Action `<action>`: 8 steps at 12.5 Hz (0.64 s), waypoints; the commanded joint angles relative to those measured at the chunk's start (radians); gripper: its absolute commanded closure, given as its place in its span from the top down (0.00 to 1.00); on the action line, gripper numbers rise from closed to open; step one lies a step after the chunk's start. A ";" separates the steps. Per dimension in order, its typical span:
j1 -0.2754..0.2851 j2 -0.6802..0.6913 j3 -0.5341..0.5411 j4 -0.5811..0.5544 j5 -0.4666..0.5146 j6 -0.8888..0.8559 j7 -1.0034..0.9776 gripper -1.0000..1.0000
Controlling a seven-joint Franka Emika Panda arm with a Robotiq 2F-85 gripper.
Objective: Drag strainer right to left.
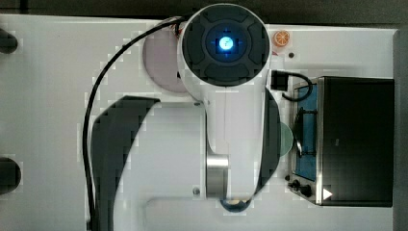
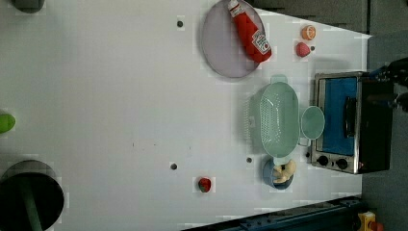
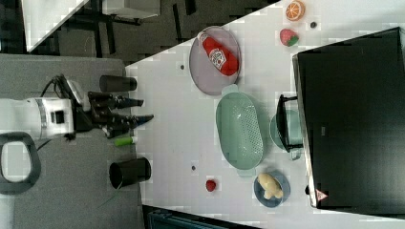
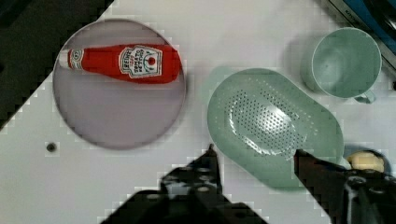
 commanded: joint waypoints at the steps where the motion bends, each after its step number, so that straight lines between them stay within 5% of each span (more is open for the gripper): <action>1: -0.026 -0.404 -0.034 -0.218 0.007 -0.200 0.080 0.79; 3: -0.026 -0.403 -0.034 -0.223 0.007 -0.199 0.079 1.00; 8: -0.025 -0.317 -0.032 -0.364 0.007 0.011 0.097 1.00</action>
